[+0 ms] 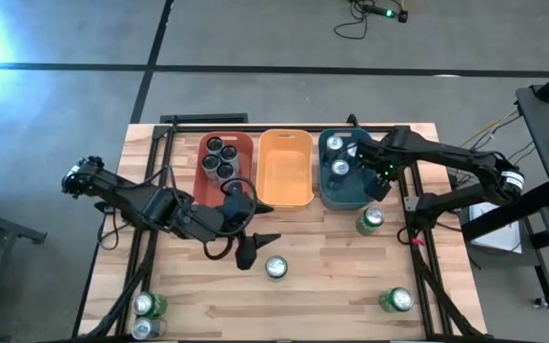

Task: Sort soda cans
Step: Adjust the blue bin, then put the blue soda can into the blue bin

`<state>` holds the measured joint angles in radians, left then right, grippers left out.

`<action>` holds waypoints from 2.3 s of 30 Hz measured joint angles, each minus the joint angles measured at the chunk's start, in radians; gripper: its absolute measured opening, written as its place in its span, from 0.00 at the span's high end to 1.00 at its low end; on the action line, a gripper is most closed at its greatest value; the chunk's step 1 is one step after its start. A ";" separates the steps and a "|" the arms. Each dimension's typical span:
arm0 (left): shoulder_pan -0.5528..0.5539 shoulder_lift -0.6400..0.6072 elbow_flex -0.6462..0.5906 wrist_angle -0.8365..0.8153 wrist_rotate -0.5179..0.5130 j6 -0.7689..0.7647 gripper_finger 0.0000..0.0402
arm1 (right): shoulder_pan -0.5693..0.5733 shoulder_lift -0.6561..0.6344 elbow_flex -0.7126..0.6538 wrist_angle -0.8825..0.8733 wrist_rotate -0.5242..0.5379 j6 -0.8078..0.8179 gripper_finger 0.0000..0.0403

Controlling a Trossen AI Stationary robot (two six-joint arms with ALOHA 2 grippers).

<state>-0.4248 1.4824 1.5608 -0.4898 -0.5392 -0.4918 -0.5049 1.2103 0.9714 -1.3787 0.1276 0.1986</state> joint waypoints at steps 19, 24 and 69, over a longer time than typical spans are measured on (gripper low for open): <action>-0.006 -0.027 0.002 -0.516 0.279 -0.363 0.24 | 0.019 -0.223 0.042 -0.003 -0.060 0.148 0.46; -0.007 -0.008 0.002 -0.726 0.457 -0.517 0.24 | 0.087 -0.332 0.067 0.196 -0.084 0.260 0.46; -0.671 0.413 0.130 -0.943 0.871 0.068 0.21 | 0.324 -0.142 0.071 0.859 -0.022 0.143 0.46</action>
<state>-1.0962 1.8950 1.6913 -1.4328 0.3313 -0.4240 -0.1806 1.0679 1.0424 -0.5194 0.1056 0.3417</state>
